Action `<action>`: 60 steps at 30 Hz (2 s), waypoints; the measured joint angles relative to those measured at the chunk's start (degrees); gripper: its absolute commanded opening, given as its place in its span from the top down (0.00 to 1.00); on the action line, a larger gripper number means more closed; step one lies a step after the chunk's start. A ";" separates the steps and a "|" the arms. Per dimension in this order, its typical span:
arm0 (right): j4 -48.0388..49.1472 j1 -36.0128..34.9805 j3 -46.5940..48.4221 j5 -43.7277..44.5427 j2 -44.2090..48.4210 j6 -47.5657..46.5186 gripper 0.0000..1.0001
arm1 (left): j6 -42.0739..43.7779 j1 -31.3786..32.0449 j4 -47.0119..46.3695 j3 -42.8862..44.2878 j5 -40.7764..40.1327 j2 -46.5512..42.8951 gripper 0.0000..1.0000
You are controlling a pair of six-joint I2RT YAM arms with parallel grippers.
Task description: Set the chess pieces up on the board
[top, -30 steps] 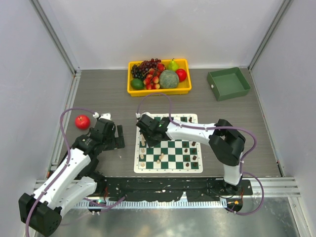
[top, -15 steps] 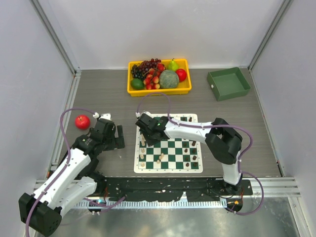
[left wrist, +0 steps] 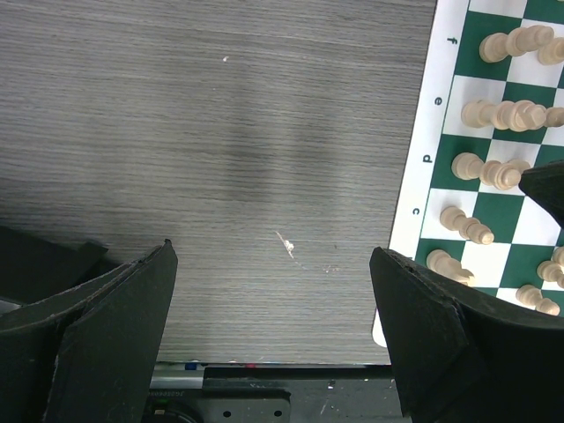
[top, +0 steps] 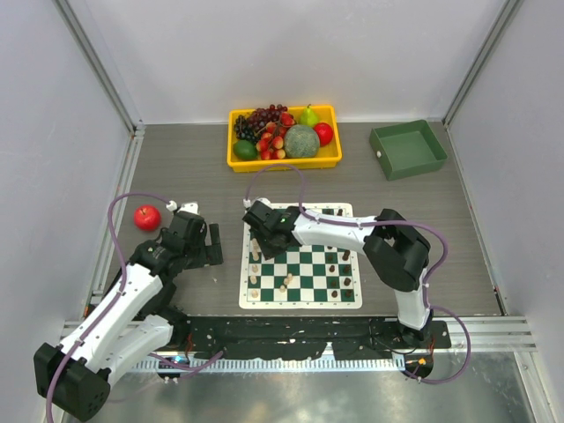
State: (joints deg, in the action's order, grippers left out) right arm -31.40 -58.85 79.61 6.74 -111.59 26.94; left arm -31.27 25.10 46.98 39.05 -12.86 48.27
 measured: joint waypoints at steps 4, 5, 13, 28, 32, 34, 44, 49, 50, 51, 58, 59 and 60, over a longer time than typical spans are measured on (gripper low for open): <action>0.00 0.07 0.37 -0.02 -0.28 -0.02 0.68 | 0.00 0.00 0.00 0.00 0.00 0.00 0.01; 0.00 0.07 0.42 -0.07 -0.31 -0.02 0.66 | 0.02 0.00 0.00 0.00 0.00 0.00 0.01; -0.26 0.07 0.35 -0.31 0.11 -0.02 0.59 | 0.00 0.00 0.00 0.00 0.00 0.00 0.01; 0.04 0.07 -14.01 0.81 16.33 1.92 0.59 | -0.07 0.00 0.00 0.00 0.09 -0.20 0.01; -0.66 0.07 -16.87 0.00 16.33 2.14 0.60 | -0.15 0.00 -0.02 0.00 0.46 -0.20 0.01; -0.74 0.04 -17.22 -0.55 16.33 2.19 0.61 | -0.24 0.00 -0.02 -0.02 0.50 -0.17 0.01; -0.28 0.04 -17.66 -2.34 16.33 2.21 0.62 | -0.33 0.00 -0.07 -0.52 0.55 -0.17 0.01; -0.28 0.04 -17.70 -3.15 16.31 2.34 0.63 | -0.35 0.00 -0.07 -0.66 0.68 -0.17 0.01; -0.31 0.04 -17.70 -3.41 16.31 2.36 0.63 | -0.37 0.00 -0.09 -0.66 0.70 -0.17 0.01; -0.31 0.04 -17.70 -3.45 16.33 2.36 0.63 | -0.37 0.00 -0.09 -0.66 0.70 -0.17 0.01; -0.33 0.04 -17.70 -3.93 16.31 2.38 0.66 | -0.42 0.00 -0.46 -0.83 1.03 -0.17 0.01; -0.33 0.04 -17.70 -3.96 16.28 2.38 0.67 | -0.44 0.00 -0.66 -0.96 1.11 -0.17 0.01; -0.31 0.04 -17.70 -4.00 16.20 2.38 0.67 | -0.46 0.00 -0.81 -1.11 1.18 -0.17 0.01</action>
State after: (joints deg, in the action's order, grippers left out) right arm -31.70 -58.81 61.91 2.74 -95.39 29.32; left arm -31.73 25.10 46.17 37.93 -11.68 48.10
